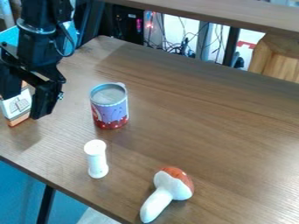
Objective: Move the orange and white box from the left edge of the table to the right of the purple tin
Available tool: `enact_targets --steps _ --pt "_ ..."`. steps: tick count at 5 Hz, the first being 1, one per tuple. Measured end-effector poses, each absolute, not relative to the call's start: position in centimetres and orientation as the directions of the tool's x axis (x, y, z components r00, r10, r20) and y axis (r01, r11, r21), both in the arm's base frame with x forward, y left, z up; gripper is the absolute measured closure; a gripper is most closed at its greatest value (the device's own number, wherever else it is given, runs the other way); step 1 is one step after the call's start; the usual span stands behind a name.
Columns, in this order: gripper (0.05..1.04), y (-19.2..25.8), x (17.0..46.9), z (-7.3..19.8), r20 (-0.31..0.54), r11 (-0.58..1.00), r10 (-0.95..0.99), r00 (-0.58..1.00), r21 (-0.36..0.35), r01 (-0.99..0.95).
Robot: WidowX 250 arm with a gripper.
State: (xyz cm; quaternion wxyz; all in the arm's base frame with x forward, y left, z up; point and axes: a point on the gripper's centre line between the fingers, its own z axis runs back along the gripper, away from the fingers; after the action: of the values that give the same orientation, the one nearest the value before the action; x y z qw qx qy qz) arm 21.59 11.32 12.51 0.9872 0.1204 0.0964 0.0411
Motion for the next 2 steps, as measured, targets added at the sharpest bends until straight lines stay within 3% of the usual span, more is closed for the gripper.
enact_targets --steps 2 --pt "0.083 12.8 22.4 12.4 -0.188 0.962 0.161 0.969 0.248 -0.112"
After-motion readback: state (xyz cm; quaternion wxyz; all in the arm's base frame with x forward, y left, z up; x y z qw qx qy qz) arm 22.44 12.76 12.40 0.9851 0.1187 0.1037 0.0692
